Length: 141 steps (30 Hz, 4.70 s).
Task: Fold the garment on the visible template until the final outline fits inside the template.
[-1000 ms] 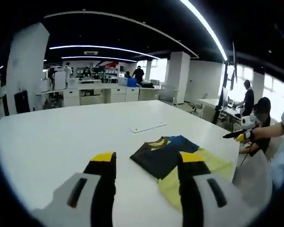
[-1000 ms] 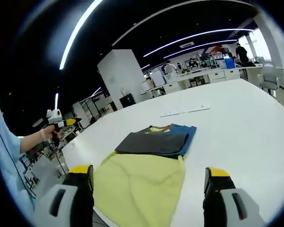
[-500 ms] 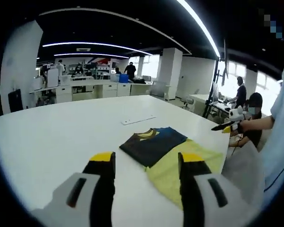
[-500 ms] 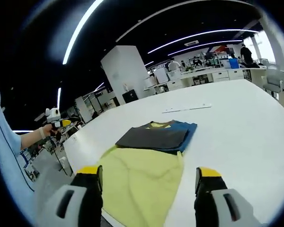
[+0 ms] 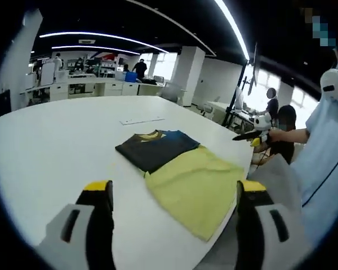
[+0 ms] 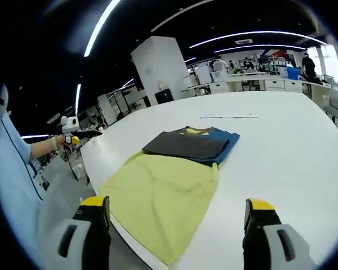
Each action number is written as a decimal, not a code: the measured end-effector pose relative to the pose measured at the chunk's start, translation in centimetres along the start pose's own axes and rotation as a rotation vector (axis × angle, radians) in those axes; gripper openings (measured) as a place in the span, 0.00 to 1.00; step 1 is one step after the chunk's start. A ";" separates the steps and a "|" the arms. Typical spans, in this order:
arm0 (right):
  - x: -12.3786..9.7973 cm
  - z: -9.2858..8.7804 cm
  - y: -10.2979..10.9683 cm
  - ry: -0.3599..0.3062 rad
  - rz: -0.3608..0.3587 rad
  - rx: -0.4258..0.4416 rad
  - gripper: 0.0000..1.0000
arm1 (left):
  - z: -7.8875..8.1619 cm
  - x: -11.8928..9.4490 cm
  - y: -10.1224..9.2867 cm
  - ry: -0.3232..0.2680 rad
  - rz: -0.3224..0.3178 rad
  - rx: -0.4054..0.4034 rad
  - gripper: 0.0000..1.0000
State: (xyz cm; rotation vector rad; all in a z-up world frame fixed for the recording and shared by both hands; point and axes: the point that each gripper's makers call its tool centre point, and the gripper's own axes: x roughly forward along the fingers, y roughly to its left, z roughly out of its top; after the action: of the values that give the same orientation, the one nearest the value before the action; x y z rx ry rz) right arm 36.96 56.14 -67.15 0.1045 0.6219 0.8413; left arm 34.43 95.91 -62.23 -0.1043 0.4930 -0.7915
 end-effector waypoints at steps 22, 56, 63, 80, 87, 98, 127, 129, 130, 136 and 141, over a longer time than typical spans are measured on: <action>-1.4 -9.7 1.0 0.276 0.027 0.078 0.39 | -11.8 2.9 -7.0 0.328 -0.180 -0.219 0.57; 0.5 -11.4 0.2 0.286 0.049 0.270 0.11 | -15.9 4.6 -6.0 0.433 -0.069 -0.450 0.12; 0.6 -11.4 0.0 0.293 0.039 0.333 0.00 | -16.4 4.8 -6.1 0.432 -0.039 -0.481 0.01; -2.6 -11.1 4.4 0.269 0.116 0.459 0.00 | -15.4 2.2 -7.6 0.423 -0.083 -0.532 0.00; -3.9 -11.7 5.1 0.285 0.122 0.479 0.00 | -14.9 0.8 -9.8 0.447 -0.134 -0.537 0.00; -3.6 -10.4 5.0 0.273 0.144 0.516 0.00 | -12.9 1.5 -9.0 0.386 -0.126 -0.531 0.00; 1.5 5.6 -2.2 -0.194 0.213 0.658 0.00 | 1.8 7.9 1.6 -0.159 -0.015 -0.545 0.00; 2.0 6.3 -2.8 -0.205 0.210 0.658 0.00 | 2.8 8.5 2.7 -0.196 0.002 -0.550 0.00; 2.4 7.0 -3.2 -0.217 0.210 0.662 0.00 | 3.2 8.8 2.9 -0.200 -0.010 -0.552 0.00; 3.7 9.6 -4.8 -0.227 0.211 0.632 0.00 | 5.2 9.9 4.3 -0.235 0.005 -0.536 0.00; 5.0 11.6 -6.8 -0.227 0.188 0.605 0.00 | 6.7 10.9 6.3 -0.280 0.027 -0.540 0.00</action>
State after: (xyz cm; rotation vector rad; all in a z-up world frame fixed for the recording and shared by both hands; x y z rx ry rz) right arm 50.41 56.92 -62.26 0.8069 0.6402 0.7836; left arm 48.14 92.06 -62.20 -0.6985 0.4293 -0.5887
